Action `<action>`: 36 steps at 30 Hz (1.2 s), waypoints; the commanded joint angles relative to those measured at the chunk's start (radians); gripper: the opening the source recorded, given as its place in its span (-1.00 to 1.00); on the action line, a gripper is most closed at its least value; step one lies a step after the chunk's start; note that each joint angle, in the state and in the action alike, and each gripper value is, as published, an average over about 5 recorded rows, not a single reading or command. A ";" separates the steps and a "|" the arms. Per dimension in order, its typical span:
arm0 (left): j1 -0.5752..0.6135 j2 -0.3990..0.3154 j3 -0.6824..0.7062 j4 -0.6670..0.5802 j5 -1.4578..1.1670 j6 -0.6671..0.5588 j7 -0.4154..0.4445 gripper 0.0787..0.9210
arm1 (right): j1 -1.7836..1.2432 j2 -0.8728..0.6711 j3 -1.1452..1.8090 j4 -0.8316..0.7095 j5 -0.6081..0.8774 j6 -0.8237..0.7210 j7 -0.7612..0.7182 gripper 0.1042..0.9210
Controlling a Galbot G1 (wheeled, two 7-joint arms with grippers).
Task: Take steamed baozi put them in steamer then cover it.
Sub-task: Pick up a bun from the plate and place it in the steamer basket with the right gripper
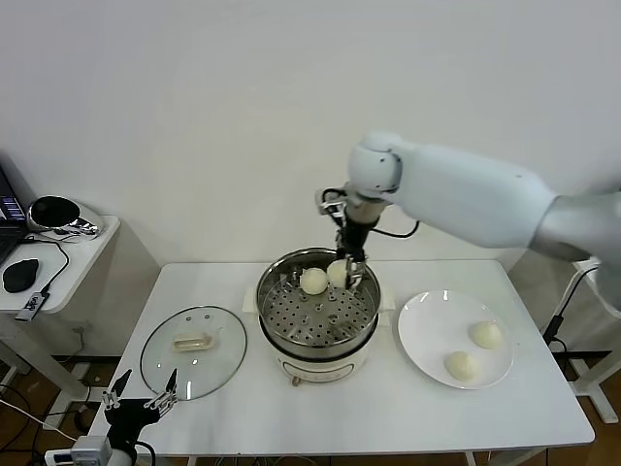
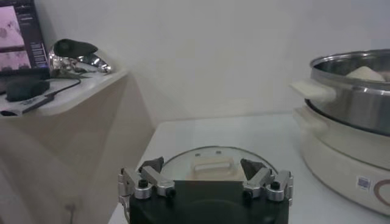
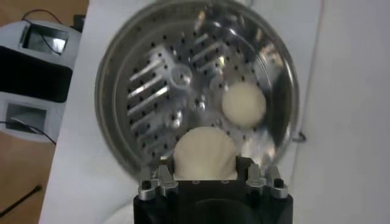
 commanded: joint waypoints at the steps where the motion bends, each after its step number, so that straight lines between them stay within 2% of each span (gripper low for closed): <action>1: -0.003 -0.008 0.001 -0.015 -0.009 0.005 0.002 0.77 | -0.126 0.193 0.041 -0.156 -0.057 -0.009 0.013 0.24; 14: -0.015 -0.009 0.009 0.002 -0.016 0.012 0.005 0.77 | -0.201 0.296 0.092 -0.260 -0.134 0.004 0.043 0.24; 36: -0.022 -0.011 0.013 0.017 -0.021 0.011 0.004 0.77 | -0.219 0.352 0.084 -0.287 -0.141 0.001 0.052 0.25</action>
